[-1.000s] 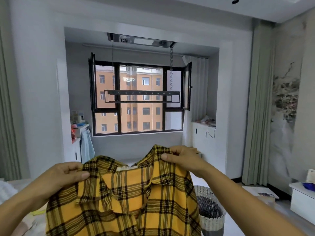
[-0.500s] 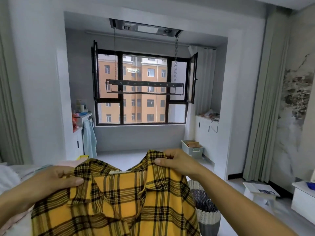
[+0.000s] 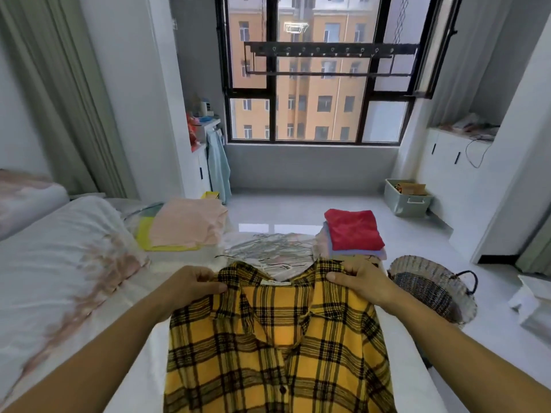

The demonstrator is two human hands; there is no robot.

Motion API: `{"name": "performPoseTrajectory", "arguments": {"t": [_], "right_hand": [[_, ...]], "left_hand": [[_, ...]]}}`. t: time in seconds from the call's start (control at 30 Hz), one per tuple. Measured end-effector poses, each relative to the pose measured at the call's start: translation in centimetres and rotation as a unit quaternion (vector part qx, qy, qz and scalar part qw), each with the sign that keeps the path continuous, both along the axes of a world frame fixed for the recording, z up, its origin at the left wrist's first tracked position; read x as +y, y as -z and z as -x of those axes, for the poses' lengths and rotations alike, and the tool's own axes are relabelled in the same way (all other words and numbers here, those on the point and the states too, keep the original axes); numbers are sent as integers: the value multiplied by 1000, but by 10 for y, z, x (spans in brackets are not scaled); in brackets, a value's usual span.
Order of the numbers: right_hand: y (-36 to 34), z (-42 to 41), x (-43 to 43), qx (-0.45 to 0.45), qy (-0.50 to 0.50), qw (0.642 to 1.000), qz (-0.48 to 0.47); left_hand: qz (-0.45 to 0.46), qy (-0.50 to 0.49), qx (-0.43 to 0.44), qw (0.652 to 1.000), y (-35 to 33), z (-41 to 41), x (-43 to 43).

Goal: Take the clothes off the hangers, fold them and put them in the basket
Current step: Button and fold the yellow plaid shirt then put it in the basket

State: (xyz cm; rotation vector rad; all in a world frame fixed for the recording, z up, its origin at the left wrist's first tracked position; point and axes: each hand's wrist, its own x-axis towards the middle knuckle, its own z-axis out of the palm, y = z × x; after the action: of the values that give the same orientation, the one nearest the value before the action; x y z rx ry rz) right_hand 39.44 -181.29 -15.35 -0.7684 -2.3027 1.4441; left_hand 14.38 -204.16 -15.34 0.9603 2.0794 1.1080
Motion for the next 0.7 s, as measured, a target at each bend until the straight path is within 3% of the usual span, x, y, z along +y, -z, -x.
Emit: {"name": "performPoseTrajectory", "arguments": {"t": [0.43,0.7], "right_hand": [[116,151,118,-112,108,987,37],[198,218,186,-149,157,975,39]], "left_hand": [[34,-32,-27,999,123,160,152],[47,-68,19,996,201,210,224]]}}
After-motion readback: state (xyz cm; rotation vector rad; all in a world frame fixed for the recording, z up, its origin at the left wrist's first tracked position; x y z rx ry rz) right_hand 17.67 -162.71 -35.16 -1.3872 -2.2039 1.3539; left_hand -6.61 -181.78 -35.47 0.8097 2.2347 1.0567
